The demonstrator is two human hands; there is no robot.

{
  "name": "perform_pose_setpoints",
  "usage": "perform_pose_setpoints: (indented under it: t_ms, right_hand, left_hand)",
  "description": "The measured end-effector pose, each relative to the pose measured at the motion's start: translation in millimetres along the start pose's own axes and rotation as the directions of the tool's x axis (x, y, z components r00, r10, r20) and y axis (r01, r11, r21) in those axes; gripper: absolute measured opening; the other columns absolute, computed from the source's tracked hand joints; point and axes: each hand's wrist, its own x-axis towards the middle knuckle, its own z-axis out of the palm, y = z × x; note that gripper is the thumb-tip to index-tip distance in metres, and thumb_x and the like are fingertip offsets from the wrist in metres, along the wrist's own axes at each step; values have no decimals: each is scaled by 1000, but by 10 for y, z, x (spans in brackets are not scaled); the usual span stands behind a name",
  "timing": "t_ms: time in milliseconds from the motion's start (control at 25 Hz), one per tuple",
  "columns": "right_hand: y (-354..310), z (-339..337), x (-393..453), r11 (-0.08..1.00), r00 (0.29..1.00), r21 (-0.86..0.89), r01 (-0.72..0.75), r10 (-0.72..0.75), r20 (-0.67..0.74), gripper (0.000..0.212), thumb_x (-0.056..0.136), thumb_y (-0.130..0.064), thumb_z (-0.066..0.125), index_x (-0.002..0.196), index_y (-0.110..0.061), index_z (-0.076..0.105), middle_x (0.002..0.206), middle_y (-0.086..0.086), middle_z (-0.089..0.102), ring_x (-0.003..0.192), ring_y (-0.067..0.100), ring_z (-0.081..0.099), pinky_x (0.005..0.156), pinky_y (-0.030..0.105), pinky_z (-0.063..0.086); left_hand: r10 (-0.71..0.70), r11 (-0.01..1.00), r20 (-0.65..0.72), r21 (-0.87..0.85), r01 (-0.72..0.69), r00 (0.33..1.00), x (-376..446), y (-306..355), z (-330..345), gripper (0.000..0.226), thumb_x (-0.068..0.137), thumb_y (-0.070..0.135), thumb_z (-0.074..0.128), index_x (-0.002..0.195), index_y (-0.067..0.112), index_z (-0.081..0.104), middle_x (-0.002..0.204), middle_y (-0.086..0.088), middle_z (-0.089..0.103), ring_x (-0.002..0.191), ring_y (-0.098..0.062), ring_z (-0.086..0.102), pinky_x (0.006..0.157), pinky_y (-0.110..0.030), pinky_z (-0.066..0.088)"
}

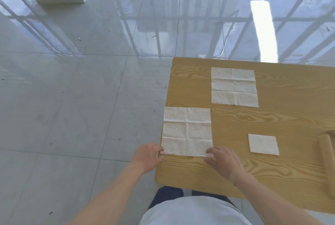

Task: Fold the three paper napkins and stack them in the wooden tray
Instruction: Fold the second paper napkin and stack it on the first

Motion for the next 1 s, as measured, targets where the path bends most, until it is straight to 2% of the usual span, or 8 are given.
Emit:
perform_pose_setpoints:
  t_ms: [120, 200, 320, 400, 480, 640, 800, 1000]
  right_hand:
    - [-28, -31, 60, 999, 999, 7, -33, 33, -9, 37, 96, -49, 46, 129, -33, 54, 125, -13, 61, 112, 13, 53, 88, 31, 39]
    - [-45, -44, 103, 1000, 1000, -6, -14, 14, -8, 38, 96, -47, 49, 131, -32, 53, 129, -13, 58, 117, 13, 51, 91, 31, 39]
    - [-86, 9, 96, 987, 992, -113, 115, -119, -30, 39, 91, -41, 60, 128, -28, 58, 129, -10, 60, 118, 17, 54, 95, 33, 43]
    - [-70, 94, 33, 972, 979, -165, 167, -183, -87, 43, 80, -35, 75, 120, -22, 65, 122, -4, 66, 112, 21, 62, 88, 36, 51]
    - [-37, 179, -30, 965, 970, -186, 186, -210, -121, 54, 72, -36, 82, 120, -19, 65, 123, -2, 66, 114, 22, 63, 86, 38, 54]
    - [79, 328, -136, 954, 963, -199, 224, -248, -105, 59, 75, -42, 77, 126, -18, 60, 129, 1, 62, 119, 24, 58, 91, 40, 51]
    - [154, 493, -354, 947, 949, -187, 261, -287, -129, 52, 85, -52, 59, 126, -20, 57, 129, -1, 59, 119, 23, 53, 100, 40, 40]
    - [221, 730, -659, 944, 949, -160, 288, -304, -85, 69, 80, -66, 60, 131, -20, 54, 134, -1, 52, 125, 24, 47, 106, 44, 35]
  left_hand:
    - [11, 1000, -10, -8, -11, 1000, 124, -54, -45, 37, 95, 44, 52, 124, 25, 62, 123, 6, 63, 111, -14, 57, 98, -30, 43]
    - [24, 1000, -31, -10, -24, 999, 168, -54, -46, 36, 93, 42, 55, 124, 25, 61, 121, 6, 62, 111, -15, 56, 98, -30, 42]
    - [88, 996, -90, 28, -86, 992, 147, -8, 26, 36, 90, 38, 61, 124, 24, 62, 122, 5, 60, 114, -16, 53, 98, -30, 41]
    - [136, 988, -90, 79, -129, 987, 94, 52, 123, 38, 89, 37, 63, 125, 23, 61, 126, 3, 57, 115, -19, 52, 97, -33, 42]
    - [160, 981, -87, 123, -149, 983, 33, 110, 203, 43, 86, 38, 66, 126, 23, 58, 131, 1, 56, 114, -22, 54, 94, -37, 46]
    - [242, 959, -179, 193, -207, 954, -89, 162, 350, 41, 81, 36, 70, 119, 23, 59, 120, -1, 59, 101, -22, 59, 83, -36, 50]
    - [285, 949, -218, 199, -244, 933, -281, 150, 521, 39, 86, 39, 60, 120, 22, 57, 122, -1, 58, 105, -21, 55, 89, -36, 48]
    - [319, 943, -173, 162, -292, 932, -574, 111, 805, 51, 79, 49, 64, 121, 22, 56, 126, 0, 54, 110, -23, 52, 95, -37, 39]
